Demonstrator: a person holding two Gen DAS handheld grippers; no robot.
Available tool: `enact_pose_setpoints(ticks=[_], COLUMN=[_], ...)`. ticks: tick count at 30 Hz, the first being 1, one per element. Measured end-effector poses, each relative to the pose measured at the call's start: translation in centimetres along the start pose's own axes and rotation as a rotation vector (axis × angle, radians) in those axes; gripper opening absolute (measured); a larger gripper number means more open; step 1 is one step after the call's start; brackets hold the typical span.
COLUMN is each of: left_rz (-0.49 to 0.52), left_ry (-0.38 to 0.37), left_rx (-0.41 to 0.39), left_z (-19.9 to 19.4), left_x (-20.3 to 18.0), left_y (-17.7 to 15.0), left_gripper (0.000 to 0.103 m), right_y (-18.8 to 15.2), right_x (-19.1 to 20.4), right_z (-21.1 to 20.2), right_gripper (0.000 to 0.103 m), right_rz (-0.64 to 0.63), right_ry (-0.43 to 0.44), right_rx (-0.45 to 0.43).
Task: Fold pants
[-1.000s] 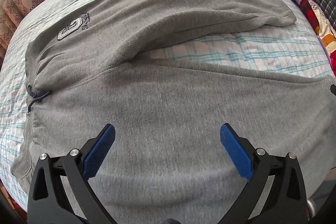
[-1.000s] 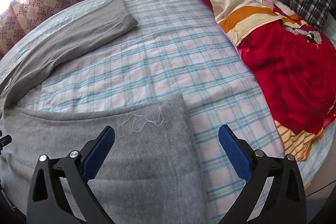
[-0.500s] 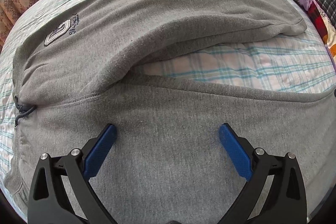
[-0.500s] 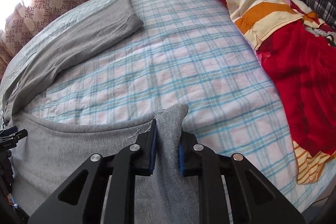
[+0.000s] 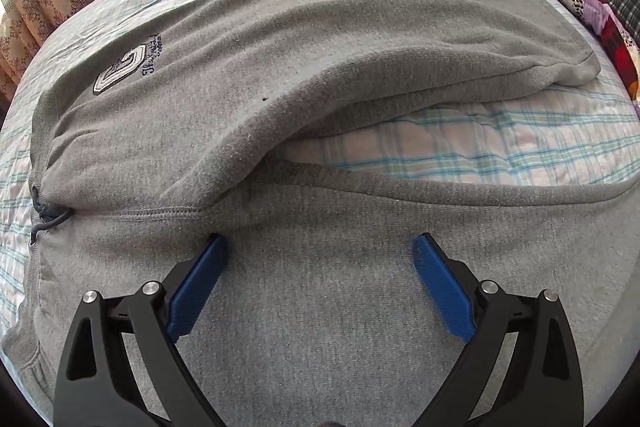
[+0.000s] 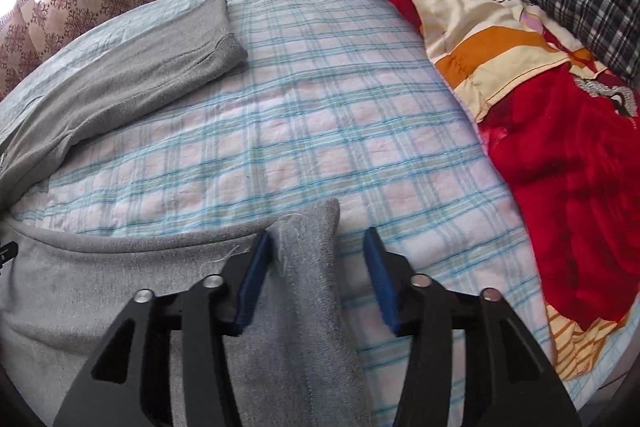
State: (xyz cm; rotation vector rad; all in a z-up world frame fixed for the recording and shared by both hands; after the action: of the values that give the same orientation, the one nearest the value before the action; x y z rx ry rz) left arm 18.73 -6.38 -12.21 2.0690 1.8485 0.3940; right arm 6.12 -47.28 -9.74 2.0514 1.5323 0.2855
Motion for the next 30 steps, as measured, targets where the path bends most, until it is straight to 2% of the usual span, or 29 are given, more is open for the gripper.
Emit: enact_pose_setpoints(ticks=[4,7,11,17,23,26,30], left_rz=[0.016,-0.012,-0.063,-0.154,-0.227,-0.258,-0.296], left_ry=[-0.022,-0.029,0.012,0.104,0.152,0.180,0.183], left_rx=[-0.048,-0.078,-0.104,-0.068,-0.055,-0.052,-0.016], left_z=[-1.9,-3.3,-3.8,-1.6,0.7,2.0,4.7], left_x=[0.2,1.7,5.1,11.0,15.9,18.0,20.5], left_y=[0.1,1.0,3.0,5.1,8.0,9.9,11.9], left_gripper=[0.096,0.096,0.096,0.096,0.096,0.096,0.096], right_y=[0.7,1.9,3.8,7.0,11.2,12.7,13.3], right_x=[-0.2,0.7,3.0,7.3,12.5,14.5,15.8], right_z=[-2.3,-3.1,-3.0,-2.1,0.1,2.2,5.4], right_gripper=[0.062,0.062,0.063,0.063,0.064,0.064,0.064], right_rz=[0.009,0.005,-0.009,-0.048,-0.113,-0.132,-0.138], right_ry=[-0.008,0.028,0.110,0.179,0.238,0.269,0.253], right_rx=[-0.054,-0.084,-0.094,-0.106,-0.115,-0.087,-0.010])
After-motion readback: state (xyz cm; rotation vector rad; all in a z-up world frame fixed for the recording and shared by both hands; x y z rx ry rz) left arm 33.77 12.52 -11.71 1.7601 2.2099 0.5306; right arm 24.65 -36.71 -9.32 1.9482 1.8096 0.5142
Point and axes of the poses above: each gripper's, at about its wrist camera, not at the fingertips, and z roughly the way its jaws point, x to its left, y to its top, the point moved 2 cm from there along z, roughly the way its jaws point, and after that the axes turned 7 degrees about -z, right-handed, at the moved point
